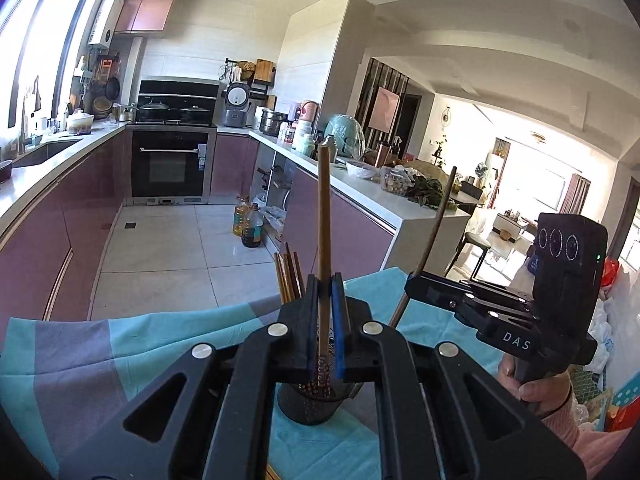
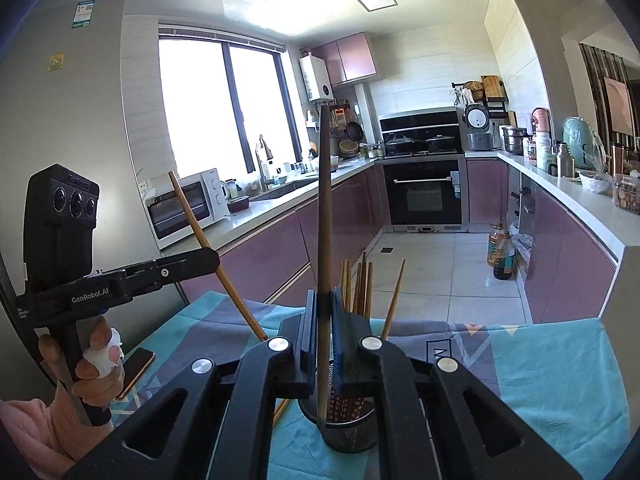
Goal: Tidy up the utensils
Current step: 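Raise both chopsticks upright and lower them into the mesh cup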
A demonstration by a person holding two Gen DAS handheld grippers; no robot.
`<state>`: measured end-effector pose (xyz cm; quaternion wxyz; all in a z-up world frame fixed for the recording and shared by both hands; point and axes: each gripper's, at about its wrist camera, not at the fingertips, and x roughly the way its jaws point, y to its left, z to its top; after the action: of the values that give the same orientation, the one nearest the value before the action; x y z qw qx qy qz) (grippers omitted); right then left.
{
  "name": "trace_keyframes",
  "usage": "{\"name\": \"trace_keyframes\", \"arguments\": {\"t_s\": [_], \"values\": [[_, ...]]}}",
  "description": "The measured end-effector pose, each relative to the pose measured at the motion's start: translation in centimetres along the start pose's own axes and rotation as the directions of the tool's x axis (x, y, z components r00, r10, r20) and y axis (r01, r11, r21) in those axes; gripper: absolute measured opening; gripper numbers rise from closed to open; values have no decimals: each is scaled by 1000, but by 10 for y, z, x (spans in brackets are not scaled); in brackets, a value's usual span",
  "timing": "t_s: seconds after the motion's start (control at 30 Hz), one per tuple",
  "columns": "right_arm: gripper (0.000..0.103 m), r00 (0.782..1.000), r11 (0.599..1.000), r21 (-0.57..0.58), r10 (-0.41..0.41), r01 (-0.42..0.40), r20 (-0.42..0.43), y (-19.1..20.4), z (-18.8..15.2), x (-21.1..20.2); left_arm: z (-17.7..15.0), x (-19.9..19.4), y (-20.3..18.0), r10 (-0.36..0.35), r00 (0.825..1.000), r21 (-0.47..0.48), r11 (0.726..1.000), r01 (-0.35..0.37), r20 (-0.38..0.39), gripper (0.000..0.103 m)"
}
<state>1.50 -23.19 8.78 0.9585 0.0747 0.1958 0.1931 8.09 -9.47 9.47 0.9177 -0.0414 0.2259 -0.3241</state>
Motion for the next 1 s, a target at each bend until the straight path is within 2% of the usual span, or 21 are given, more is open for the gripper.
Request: {"name": "trace_keyframes", "arguments": {"t_s": [0.3, 0.6, 0.83, 1.0], "values": [[6, 1000, 1000, 29, -9, 9, 0, -10, 2, 13, -21, 40, -6, 13, 994, 18, 1000, -11, -111, 7], [6, 1000, 999, 32, -16, 16, 8, -12, 9, 16, -30, 59, 0, 13, 985, 25, 1000, -9, -174, 7], [6, 996, 999, 28, -14, 17, -87, -13, -7, 39, -38, 73, 4, 14, 973, 35, 999, -6, -230, 7], [6, 985, 1000, 21, -14, 18, -171, -11, -19, 59, -40, 84, 9, 19, 967, 28, 1000, -12, -252, 7]]}}
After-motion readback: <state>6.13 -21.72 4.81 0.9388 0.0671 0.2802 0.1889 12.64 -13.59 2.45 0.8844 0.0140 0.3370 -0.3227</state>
